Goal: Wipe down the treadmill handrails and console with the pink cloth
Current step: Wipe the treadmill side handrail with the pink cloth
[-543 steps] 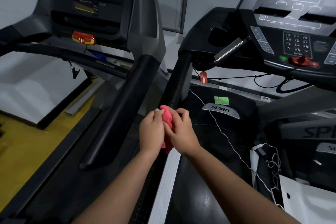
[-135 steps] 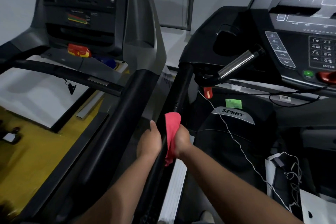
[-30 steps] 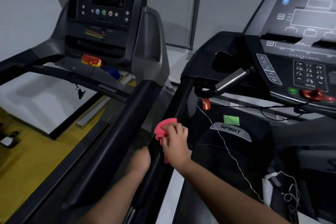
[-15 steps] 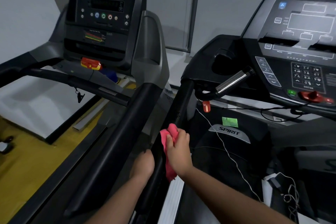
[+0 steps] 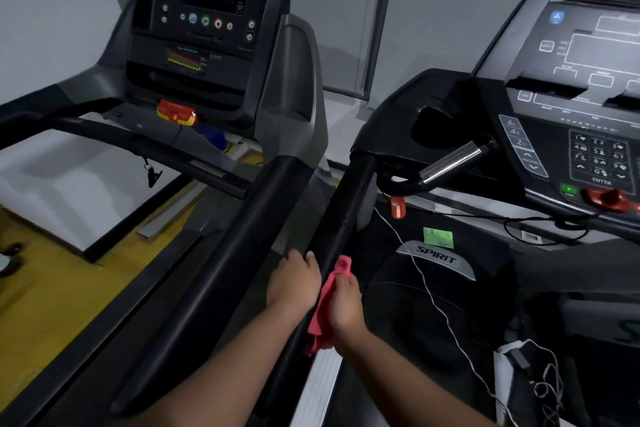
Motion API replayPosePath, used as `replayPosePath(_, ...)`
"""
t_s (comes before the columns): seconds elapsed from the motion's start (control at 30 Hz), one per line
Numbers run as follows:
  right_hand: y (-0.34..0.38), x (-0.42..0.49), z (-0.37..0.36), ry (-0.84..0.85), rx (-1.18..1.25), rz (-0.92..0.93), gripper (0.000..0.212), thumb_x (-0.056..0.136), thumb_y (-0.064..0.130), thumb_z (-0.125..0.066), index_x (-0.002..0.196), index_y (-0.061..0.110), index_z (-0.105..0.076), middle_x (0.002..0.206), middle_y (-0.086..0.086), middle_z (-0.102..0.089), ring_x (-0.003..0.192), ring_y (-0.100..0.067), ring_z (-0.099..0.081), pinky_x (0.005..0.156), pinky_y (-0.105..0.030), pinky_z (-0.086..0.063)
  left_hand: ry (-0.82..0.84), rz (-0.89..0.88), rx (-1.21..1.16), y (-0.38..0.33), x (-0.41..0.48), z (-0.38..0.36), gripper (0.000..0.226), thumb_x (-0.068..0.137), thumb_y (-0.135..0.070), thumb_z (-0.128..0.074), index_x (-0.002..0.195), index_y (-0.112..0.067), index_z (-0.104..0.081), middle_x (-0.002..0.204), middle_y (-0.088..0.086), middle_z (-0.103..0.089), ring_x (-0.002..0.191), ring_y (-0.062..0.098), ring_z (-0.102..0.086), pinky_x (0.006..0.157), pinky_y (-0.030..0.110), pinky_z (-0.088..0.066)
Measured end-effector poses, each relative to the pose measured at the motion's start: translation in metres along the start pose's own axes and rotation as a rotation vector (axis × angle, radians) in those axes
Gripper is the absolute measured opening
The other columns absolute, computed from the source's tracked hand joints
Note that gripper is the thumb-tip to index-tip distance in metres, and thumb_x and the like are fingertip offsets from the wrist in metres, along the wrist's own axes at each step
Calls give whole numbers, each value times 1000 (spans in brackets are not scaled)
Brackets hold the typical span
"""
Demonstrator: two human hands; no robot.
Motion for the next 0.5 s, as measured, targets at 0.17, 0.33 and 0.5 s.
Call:
replayPosePath(0.17,12,24,-10,95,337,-161,42,102,29,-28,101,9,-65,90,-12,-69,83,-21,-65,69,-27,-54,-96,35,-34,2,-6,-4,49,100,-40,-28,126,-4,-49,126,15,-54,115,31,-51,96,40,-40)
replayPosePath(0.33,12,49,-14,81,444,-271,45,91,39,-37,81,11,-71,76,-12,-72,73,-26,-68,71,-32,-49,-96,31,-40,2,-3,-4,46,99,-39,-30,130,-8,-46,128,13,-53,116,30,-50,96,40,-39)
replayPosePath(0.5,-3,59,-21,76,456,-363,61,87,61,-37,103,11,-68,92,-16,-70,93,-31,-62,81,-36,-50,-83,65,-89,7,0,-5,47,99,-41,-31,132,-11,-45,128,11,-53,116,29,-50,97,42,-41)
Point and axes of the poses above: each hand's wrist, its own x-axis towards the middle knuckle, its own z-axis out of the back of the hand, y = z × x, the point moved 5 cm from there along x, towards the middle knuckle
